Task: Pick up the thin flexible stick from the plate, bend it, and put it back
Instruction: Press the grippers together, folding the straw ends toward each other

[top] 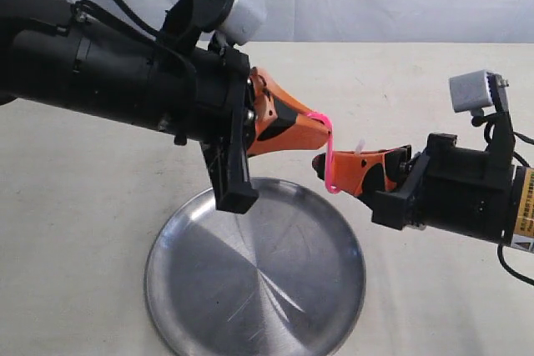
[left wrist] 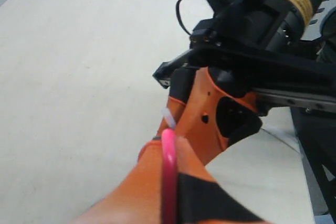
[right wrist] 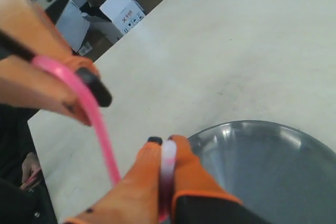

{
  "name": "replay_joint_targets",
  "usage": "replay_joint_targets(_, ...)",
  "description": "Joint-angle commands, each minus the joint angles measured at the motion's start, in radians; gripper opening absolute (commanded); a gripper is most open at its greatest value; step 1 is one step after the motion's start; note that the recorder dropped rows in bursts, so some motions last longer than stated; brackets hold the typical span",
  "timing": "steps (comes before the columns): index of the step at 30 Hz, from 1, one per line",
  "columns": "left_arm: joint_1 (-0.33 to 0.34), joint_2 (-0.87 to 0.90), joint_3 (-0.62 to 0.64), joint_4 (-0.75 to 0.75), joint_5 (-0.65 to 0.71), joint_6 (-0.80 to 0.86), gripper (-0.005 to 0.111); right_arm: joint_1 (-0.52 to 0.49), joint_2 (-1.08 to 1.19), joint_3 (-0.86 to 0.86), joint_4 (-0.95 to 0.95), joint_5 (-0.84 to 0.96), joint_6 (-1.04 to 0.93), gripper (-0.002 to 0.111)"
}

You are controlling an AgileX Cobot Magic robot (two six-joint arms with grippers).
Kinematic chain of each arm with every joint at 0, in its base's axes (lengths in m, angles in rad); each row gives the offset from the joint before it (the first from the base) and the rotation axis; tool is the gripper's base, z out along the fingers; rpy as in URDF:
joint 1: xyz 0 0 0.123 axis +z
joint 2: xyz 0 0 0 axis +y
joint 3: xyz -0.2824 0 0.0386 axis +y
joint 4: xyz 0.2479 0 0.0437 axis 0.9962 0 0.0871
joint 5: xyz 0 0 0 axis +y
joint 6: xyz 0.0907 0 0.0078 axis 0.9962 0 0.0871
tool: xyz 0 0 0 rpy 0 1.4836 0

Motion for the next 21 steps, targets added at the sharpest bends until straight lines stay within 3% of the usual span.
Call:
replay_joint_targets(1, -0.003, -0.003, -0.003, 0.047, -0.096, -0.106, 0.0, 0.011, -0.003, -0.001, -0.065, -0.13, -0.046, -0.001)
replay_joint_targets(15, -0.003, -0.003, -0.003, 0.108, -0.096, -0.333, 0.0, 0.011, -0.003, -0.001, -0.114, -0.149, -0.129, -0.001)
replay_joint_targets(21, -0.003, -0.003, -0.003, 0.095, -0.091, -0.415, 0.0, 0.076, -0.003, -0.032, -0.168, -0.085, -0.158, -0.001)
